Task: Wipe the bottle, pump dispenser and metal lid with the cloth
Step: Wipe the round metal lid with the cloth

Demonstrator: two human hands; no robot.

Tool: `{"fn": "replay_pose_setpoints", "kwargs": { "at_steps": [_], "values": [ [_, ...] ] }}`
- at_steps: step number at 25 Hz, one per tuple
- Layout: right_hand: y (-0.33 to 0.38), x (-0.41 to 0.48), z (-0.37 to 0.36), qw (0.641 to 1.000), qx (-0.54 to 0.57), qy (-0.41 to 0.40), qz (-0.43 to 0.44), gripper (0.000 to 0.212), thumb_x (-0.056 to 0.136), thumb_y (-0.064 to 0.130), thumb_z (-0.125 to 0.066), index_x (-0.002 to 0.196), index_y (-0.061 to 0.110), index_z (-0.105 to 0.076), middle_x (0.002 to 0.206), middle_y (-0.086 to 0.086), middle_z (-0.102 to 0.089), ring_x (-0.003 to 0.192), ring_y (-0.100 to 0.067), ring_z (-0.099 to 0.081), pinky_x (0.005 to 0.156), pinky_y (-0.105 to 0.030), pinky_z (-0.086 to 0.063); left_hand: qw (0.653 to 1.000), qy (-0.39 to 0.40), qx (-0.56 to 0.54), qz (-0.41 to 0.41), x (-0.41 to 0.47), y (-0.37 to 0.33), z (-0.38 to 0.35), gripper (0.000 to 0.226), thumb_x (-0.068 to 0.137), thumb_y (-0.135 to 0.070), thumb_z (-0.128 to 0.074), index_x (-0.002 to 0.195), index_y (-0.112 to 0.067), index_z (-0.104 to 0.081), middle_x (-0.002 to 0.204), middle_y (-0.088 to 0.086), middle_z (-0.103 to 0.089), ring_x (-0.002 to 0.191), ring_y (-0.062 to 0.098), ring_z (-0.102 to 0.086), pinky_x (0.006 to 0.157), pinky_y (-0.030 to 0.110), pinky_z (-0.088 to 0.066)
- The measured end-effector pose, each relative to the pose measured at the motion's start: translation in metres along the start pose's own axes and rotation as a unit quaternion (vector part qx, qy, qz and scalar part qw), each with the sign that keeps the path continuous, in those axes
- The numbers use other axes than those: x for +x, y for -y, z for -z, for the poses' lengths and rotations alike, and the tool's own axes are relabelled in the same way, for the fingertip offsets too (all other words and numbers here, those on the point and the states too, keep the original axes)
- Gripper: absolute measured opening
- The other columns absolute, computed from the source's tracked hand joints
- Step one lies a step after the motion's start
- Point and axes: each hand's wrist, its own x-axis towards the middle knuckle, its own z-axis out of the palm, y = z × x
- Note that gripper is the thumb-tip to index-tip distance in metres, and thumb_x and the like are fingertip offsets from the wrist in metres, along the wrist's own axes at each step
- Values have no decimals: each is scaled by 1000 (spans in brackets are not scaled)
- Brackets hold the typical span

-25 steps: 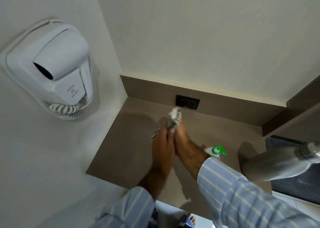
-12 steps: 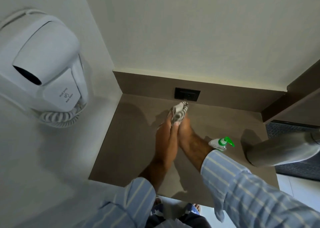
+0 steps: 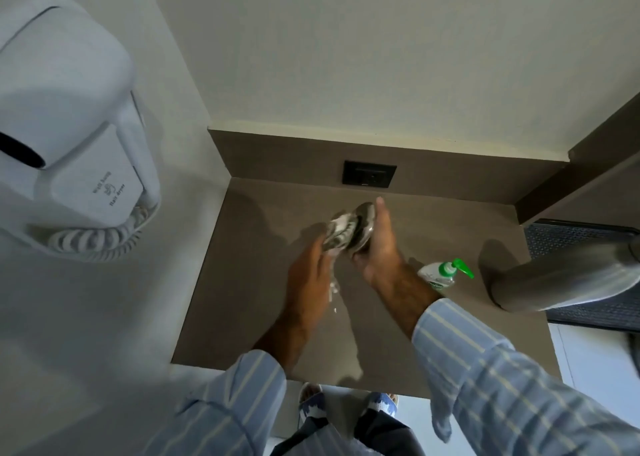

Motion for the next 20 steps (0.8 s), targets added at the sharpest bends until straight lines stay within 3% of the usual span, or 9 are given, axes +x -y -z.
{"fn": "replay_pose_setpoints", "kwargs": {
  "at_steps": [1,3,4,6,10,17,20],
  "values": [
    [13,5,5,1000,9,-27,11,64,97,66,-48,108,7,-72,94,-15,-73,88,-27,-70,82,-38,-59,999,-15,40,16,5,23,10,35,101,-30,-51,131,-18,-64,123,-10,-67,113,7,-65,97,11,-49],
    [35,13,11,997,44,-61,25,65,94,68,-52,121,11,-66,112,-17,-68,109,-31,-64,101,-46,-52,972,-43,224,54,17,72,31,32,101,-19,-54,130,-13,-65,123,9,-71,113,30,-64,98,40,-52],
    [43,16,12,995,59,-68,34,71,93,69,-53,131,11,-63,121,-18,-67,118,-32,-61,108,-48,-48,944,-44,322,56,21,93,38,32,99,-18,-57,130,-13,-66,125,12,-71,113,36,-61,97,45,-49],
    [56,23,13,994,75,-66,42,78,91,71,-53,140,11,-57,133,-22,-63,127,-37,-60,112,-52,-45,910,-31,411,43,32,122,39,34,96,-20,-62,129,-16,-68,132,13,-67,116,40,-58,99,48,-44],
    [58,29,16,994,79,-61,51,76,91,73,-50,129,8,-61,133,-25,-64,128,-40,-61,112,-53,-47,913,-33,403,58,88,123,10,36,97,-28,-60,132,-20,-66,138,16,-60,122,43,-54,105,54,-40],
    [60,35,45,985,133,-38,100,83,90,74,-52,141,9,-60,125,-21,-67,114,-38,-66,107,-51,-51,907,84,392,-127,183,83,-98,42,101,-33,-51,143,-36,-55,153,0,-50,141,31,-42,115,43,-30],
    [56,30,56,985,136,-41,99,84,90,74,-51,142,10,-60,135,-21,-66,122,-37,-64,109,-51,-49,892,181,346,-229,182,59,-140,41,101,-27,-51,140,-25,-60,151,5,-54,142,35,-43,117,45,-27]
  ]
}}
